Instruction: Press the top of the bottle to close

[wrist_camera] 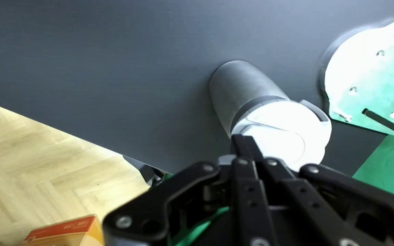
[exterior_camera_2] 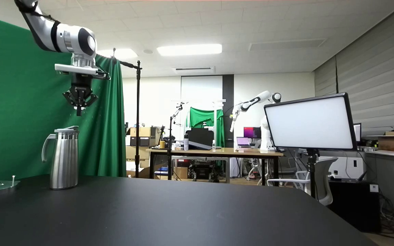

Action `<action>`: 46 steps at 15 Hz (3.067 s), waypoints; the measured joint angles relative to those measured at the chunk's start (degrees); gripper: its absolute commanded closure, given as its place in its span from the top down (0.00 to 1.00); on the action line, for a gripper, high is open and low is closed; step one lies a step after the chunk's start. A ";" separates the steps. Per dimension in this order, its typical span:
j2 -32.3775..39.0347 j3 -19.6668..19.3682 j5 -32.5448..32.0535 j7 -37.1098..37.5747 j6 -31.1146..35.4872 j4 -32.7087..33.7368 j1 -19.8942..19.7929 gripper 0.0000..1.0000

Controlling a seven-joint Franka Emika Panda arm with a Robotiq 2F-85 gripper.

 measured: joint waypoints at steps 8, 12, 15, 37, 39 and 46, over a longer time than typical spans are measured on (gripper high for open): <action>3.29 0.63 0.17 -1.12 5.48 1.76 1.04 0.00; 4.61 0.60 0.14 -1.15 5.38 2.61 1.20 0.00; 5.89 0.52 0.14 -1.15 5.38 3.54 1.19 0.00; 9.81 0.45 0.59 -1.03 1.79 9.49 1.34 0.00; 9.19 0.44 0.51 -1.02 2.37 9.21 1.37 0.00; 7.53 -0.02 -1.77 -0.12 -1.12 8.02 1.57 0.00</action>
